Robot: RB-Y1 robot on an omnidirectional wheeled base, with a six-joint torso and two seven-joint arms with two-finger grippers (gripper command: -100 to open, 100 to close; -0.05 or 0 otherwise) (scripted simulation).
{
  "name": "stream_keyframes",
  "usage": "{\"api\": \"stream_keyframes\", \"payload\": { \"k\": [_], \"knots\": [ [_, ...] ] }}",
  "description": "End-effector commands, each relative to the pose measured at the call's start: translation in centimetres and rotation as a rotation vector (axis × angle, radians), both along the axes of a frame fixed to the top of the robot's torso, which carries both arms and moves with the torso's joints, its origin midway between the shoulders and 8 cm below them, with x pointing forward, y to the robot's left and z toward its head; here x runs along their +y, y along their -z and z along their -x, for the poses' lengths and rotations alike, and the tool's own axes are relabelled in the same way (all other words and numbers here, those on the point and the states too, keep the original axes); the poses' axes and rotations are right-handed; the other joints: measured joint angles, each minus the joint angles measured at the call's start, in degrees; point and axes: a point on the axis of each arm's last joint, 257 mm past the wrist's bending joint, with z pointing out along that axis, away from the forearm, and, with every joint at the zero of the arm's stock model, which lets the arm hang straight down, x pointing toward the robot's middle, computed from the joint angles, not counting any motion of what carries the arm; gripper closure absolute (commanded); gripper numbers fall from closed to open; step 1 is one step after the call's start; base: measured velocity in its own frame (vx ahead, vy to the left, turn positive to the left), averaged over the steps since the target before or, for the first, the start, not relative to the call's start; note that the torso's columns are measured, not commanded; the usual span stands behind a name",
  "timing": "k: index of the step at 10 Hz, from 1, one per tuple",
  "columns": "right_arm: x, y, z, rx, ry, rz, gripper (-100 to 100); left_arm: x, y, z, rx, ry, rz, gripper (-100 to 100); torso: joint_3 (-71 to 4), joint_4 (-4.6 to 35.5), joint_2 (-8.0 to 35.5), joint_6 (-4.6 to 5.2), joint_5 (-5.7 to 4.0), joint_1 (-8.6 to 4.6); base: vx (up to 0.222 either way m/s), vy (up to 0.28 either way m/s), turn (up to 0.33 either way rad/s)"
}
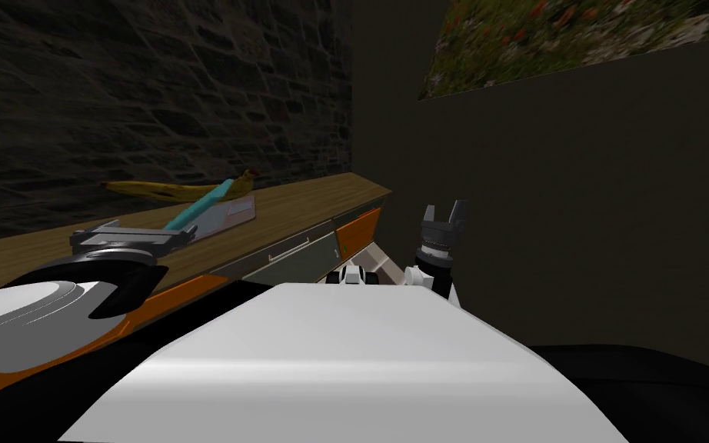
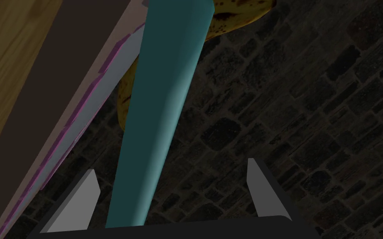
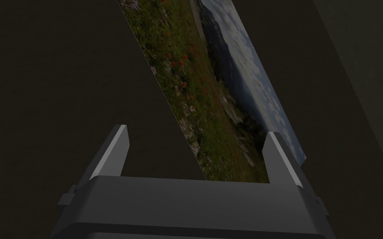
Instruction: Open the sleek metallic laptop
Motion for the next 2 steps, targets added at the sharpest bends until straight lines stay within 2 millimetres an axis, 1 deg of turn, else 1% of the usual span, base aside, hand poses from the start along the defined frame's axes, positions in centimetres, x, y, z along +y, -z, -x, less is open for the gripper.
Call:
{"api": "stream_keyframes", "payload": {
  "k": [1, 2],
  "knots": [
    [0.00, 0.00, 0.00, 0.000, 0.000, 0.000, 0, 0.00, 0.00, 0.00, 0.000, 0.000, 0.000, 0, -0.01, 0.00, -0.01, 0.00, -0.02, -0.04, 0.000, 0.000, 0.000],
    [0.00, 0.00, 0.00, 0.000, 0.000, 0.000, 0, 0.00, 0.00, 0.00, 0.000, 0.000, 0.000, 0, -0.01, 0.00, -0.01, 0.00, -0.03, -0.07, 0.000, 0.000, 0.000]
  ]
}}
